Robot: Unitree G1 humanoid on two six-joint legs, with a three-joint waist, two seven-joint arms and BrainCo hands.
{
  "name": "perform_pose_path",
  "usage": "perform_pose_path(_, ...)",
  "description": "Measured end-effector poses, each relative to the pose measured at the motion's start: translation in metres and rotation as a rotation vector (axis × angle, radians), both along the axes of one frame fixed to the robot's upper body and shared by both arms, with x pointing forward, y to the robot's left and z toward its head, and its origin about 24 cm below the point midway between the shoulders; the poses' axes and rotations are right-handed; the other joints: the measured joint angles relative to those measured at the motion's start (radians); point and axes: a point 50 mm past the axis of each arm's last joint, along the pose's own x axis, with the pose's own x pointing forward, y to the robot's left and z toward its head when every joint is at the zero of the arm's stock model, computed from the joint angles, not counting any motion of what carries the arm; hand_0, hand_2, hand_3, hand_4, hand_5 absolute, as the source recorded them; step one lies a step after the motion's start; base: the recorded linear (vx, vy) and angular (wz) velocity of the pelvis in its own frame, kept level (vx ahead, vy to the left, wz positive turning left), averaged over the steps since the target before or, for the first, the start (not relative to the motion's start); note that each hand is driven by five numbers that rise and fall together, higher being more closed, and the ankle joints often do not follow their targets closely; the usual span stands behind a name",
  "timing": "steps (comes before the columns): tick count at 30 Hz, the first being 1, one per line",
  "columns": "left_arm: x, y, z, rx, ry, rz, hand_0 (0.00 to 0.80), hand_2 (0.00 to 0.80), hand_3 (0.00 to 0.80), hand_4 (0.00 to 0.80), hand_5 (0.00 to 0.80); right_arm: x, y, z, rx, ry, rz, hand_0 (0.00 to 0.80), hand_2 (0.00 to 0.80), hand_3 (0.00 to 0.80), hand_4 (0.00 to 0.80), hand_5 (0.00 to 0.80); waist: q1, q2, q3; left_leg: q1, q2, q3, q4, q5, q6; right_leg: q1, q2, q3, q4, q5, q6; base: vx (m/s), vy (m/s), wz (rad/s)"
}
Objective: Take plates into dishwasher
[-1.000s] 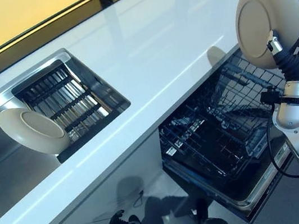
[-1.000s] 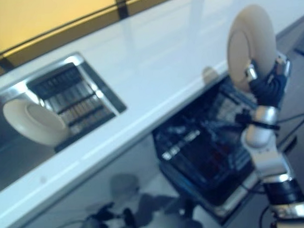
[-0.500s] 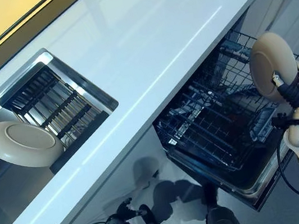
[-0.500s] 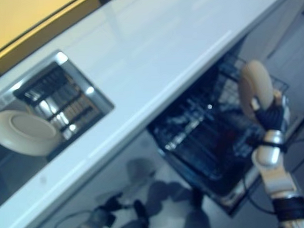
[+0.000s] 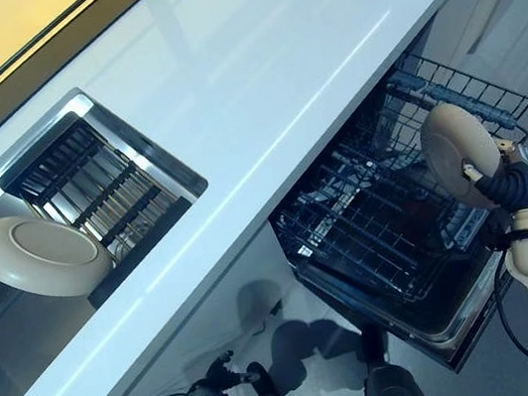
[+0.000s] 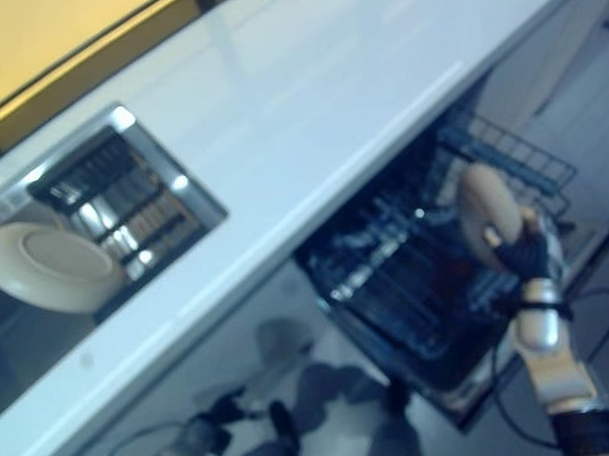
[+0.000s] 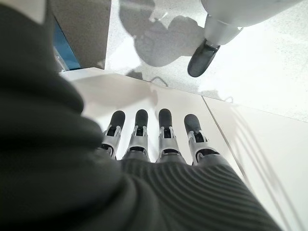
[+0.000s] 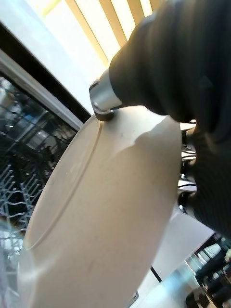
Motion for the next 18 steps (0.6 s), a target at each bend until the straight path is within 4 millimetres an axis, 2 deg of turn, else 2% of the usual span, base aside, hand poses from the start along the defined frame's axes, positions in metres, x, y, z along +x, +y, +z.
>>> perform_pose_path(8, 0.002, 0.001, 0.001, 0.002, 0.002, -0.004, 0.0, 0.0, 0.0, 0.0, 0.0, 0.009, 0.007, 0.006, -0.2, 0.096, 0.073, 0.8, 0.8, 0.8, 0.8, 0.8, 0.004, -0.01, 0.005, -0.001, 0.001, -0.007, 0.0, 0.002, 0.001, 0.005, 0.001, -0.007, 0.0, 0.0, 0.0, -0.02, -0.052, 0.03)
perform_pose_path(10, 0.005, 0.0, 0.003, 0.002, -0.009, -0.01, 0.0, 0.0, 0.0, 0.0, 0.0, 0.01, 0.004, 0.007, -0.284, 0.144, 0.065, 0.8, 0.8, 0.8, 0.8, 0.8, 0.023, -0.018, 0.009, -0.001, 0.001, -0.016, 0.001, 0.003, 0.002, 0.008, 0.001, -0.011, 0.0, 0.0, 0.0, -0.022, -0.057, 0.06)
perform_pose_path(14, 0.005, 0.009, 0.005, 0.026, 0.003, -0.013, 0.0, 0.0, 0.0, 0.0, 0.0, 0.016, 0.0, 0.011, -0.378, 0.212, 0.035, 0.8, 0.8, 0.8, 0.8, 0.8, 0.029, -0.047, 0.014, -0.003, 0.001, -0.021, 0.001, 0.004, 0.004, 0.011, 0.002, -0.017, 0.0, 0.0, -0.001, -0.01, -0.03, 0.03)
perform_pose_path(18, 0.005, 0.023, 0.007, 0.056, 0.008, -0.014, 0.0, 0.0, 0.0, 0.0, 0.0, 0.023, -0.002, 0.02, -0.385, 0.217, -0.003, 0.8, 0.8, 0.8, 0.8, 0.8, 0.036, -0.076, 0.015, -0.003, 0.0, -0.023, 0.001, 0.004, 0.004, 0.013, 0.001, -0.019, 0.0, 0.003, -0.004, 0.0, 0.0, 0.0)
